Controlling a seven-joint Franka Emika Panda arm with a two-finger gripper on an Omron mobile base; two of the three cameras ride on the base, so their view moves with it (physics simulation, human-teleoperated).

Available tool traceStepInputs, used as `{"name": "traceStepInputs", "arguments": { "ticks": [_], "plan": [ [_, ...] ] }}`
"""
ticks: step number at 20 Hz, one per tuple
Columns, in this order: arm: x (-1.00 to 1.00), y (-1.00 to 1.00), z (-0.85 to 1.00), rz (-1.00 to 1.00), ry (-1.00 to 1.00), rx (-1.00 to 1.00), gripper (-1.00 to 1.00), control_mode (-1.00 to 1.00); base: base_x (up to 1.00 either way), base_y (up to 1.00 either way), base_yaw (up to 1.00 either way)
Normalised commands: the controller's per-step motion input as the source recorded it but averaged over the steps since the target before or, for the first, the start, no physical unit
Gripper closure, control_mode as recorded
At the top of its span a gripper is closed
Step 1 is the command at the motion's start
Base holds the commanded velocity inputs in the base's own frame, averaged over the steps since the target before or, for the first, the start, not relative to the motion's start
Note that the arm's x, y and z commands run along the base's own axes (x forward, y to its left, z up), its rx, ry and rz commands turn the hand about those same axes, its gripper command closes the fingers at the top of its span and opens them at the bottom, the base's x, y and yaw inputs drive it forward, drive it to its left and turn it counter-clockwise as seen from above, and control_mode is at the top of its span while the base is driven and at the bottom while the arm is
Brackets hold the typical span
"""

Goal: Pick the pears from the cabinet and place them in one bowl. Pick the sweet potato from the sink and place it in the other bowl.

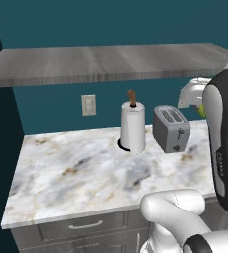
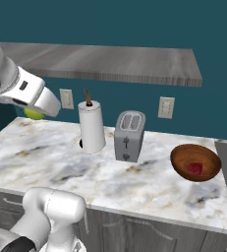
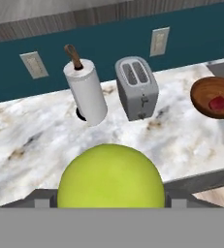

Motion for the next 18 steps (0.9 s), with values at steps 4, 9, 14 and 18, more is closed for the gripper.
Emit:
{"name": "traceStepInputs", "arguments": {
  "ticks": [4, 9, 14, 18],
  "plan": [
    [-0.06, 0.0, -0.76, 0.01, -0.03, -0.05, 1.0, -1.0, 0.0, 0.0, 0.0],
    [0.0, 0.0, -0.65, 0.1, 0.0, -0.05, 1.0, -1.0, 0.0, 0.0, 0.0],
    [-0.11, -0.01, -0.49, 0.18, 0.04, -0.05, 1.0, -1.0, 0.0, 0.0, 0.0],
    [-0.1, 0.0, -0.32, 0.17, 0.13, -0.01, 1.0, -1.0, 0.0, 0.0, 0.0]
  ]
}}
